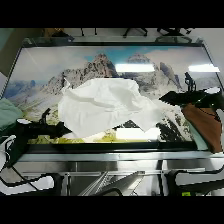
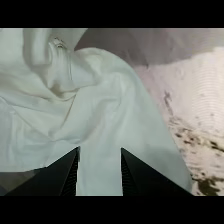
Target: Fold the shirts.
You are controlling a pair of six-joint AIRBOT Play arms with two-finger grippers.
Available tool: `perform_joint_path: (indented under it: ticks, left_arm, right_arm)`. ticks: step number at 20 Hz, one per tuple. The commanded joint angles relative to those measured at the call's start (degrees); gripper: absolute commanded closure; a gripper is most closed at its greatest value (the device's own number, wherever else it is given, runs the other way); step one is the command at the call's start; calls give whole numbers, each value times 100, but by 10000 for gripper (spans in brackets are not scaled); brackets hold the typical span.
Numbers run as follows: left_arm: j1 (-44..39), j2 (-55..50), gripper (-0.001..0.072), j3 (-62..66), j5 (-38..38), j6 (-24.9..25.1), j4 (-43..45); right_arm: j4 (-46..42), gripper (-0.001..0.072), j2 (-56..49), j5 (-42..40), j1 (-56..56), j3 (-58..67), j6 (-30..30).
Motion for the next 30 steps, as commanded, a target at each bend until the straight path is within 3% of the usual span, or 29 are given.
perform_joint_path:
  ticks: [1,2,6,13,21,22,25,28,30]
  left_arm:
    - [275,192,699,826,-74,-1043,1204]
    - [457,271,699,1051,-26,-1305,1491]
    - [953,295,696,1871,-321,-1158,1478]
    - [935,35,696,2415,-452,-1161,1478]
    - [935,-387,696,2439,-605,-1158,1480]
    - [935,-387,696,2441,-584,-1158,1462]
    - [935,-387,696,2441,-581,-1158,1410]
    - [935,-238,697,2441,-789,-739,417]
    - [938,188,698,2444,-866,-387,-457]
  right_arm:
    - [-9,409,-2,50,7,4,4]
    - [-7,410,-2,90,20,-4,7]
    - [-7,410,-7,-7,442,-249,-50]
    - [306,410,-820,-857,1871,-306,-149]
    - [922,412,-1349,-876,2006,-304,-369]
    - [981,429,-1349,-883,2006,-304,-417]
    - [1250,691,-1353,-874,2006,-304,-656]
    - [1722,696,-1178,-533,1996,-273,-859]
    - [1926,696,-520,-251,1941,-208,-925]
